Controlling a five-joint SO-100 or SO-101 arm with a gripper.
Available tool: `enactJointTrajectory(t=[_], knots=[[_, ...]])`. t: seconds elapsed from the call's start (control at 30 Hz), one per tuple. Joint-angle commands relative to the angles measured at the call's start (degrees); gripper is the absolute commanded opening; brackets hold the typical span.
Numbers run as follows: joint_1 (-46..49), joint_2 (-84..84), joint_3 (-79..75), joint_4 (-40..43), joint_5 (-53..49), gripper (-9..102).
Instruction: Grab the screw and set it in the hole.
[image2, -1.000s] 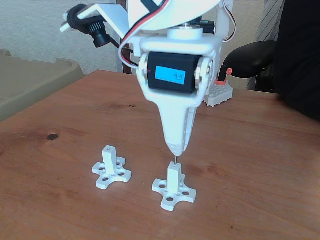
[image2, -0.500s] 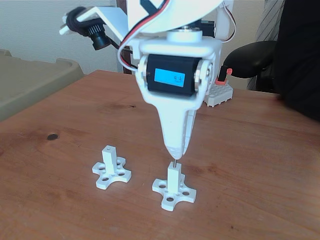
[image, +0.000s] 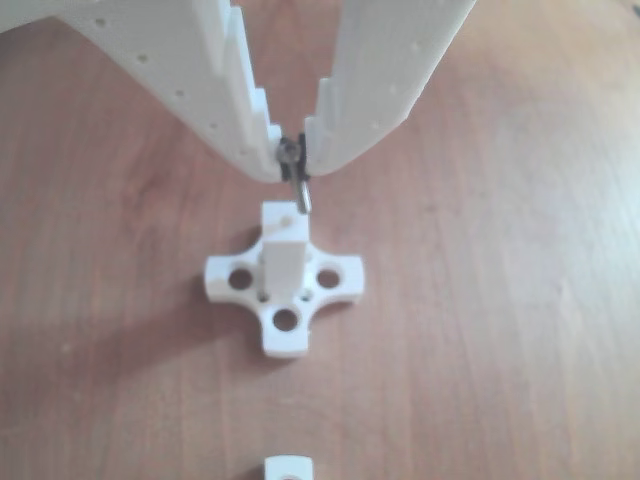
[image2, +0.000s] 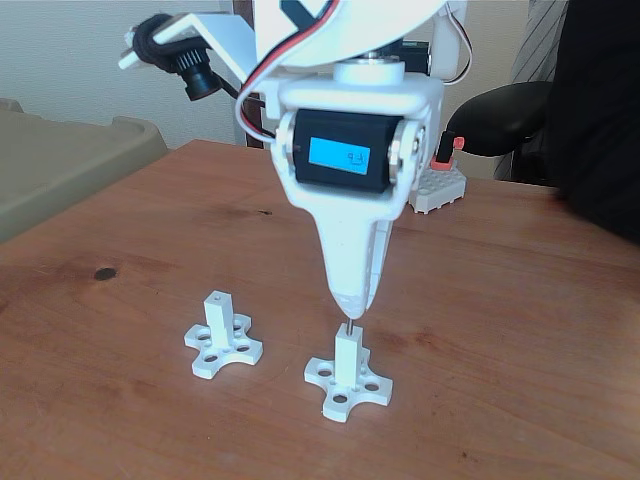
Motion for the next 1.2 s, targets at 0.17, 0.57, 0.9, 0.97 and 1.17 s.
enactJointTrajectory(t=[0.17,0.57,0.9,0.97,1.17], knots=[[0.4,1.2,-0.1,0.3,-0.3,-4],[0.4,1.1,0.0,0.3,-0.4,-4],[1.0,1.1,0.1,0.3,-0.8,-4],[1.0,1.1,0.1,0.3,-0.9,-4],[1.1,1.1,0.3,0.4,-1.0,-4]])
